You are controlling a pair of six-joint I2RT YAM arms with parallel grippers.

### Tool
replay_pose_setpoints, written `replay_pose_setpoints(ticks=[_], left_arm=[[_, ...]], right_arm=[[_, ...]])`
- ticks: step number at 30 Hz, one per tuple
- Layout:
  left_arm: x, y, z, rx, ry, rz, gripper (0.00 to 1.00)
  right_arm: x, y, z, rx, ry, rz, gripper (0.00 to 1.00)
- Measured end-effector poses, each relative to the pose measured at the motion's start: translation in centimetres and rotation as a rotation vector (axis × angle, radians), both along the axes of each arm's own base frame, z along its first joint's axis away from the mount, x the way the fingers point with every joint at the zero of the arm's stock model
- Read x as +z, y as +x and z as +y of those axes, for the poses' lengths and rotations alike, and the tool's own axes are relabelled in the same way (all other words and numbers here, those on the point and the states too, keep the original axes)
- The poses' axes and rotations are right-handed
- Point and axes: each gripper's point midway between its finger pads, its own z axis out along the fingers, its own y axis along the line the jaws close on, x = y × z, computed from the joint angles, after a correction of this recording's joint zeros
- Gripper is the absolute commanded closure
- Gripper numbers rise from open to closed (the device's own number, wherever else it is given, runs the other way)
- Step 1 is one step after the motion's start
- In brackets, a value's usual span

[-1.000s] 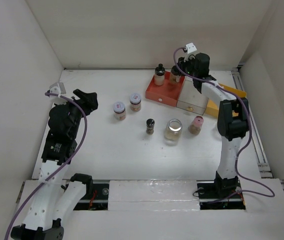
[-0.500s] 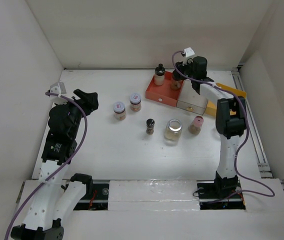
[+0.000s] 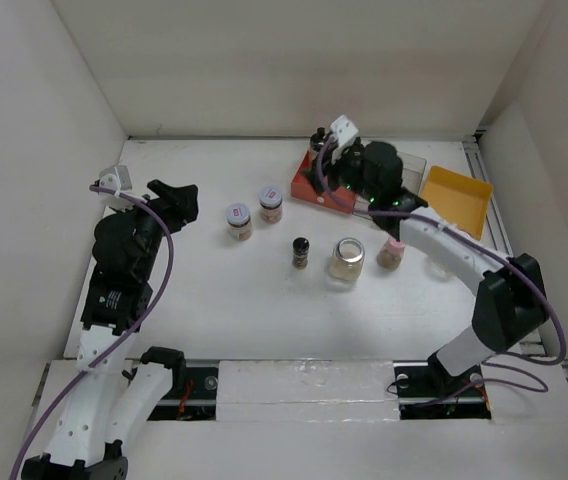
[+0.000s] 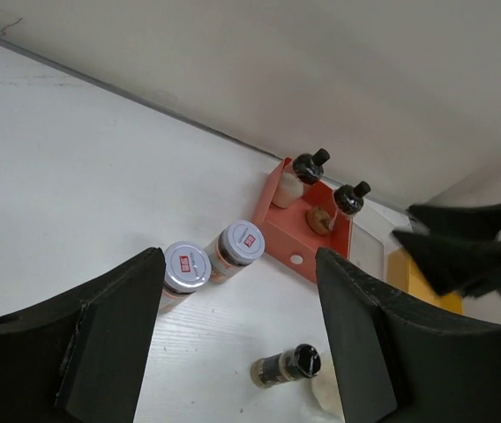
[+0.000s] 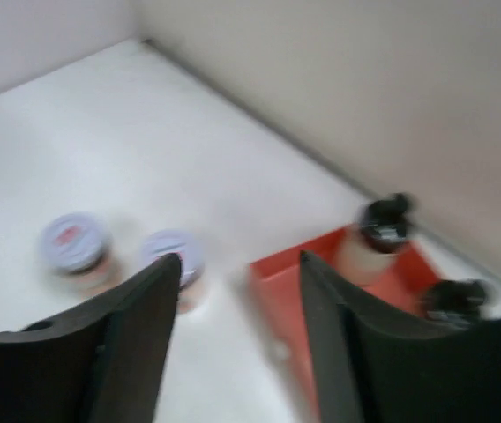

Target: Organize the condiment bottles

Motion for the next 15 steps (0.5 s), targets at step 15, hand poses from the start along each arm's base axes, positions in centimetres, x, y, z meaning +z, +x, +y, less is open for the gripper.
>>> replay_pose_setpoints(ticks=[15], left_arm=[[0.4,-0.3,-0.4,-0.026,-0.004,-0.013,0.31]], right_arm=[[-18.0,-15.1,4.6,0.199,-0.298,0.396,0.14]])
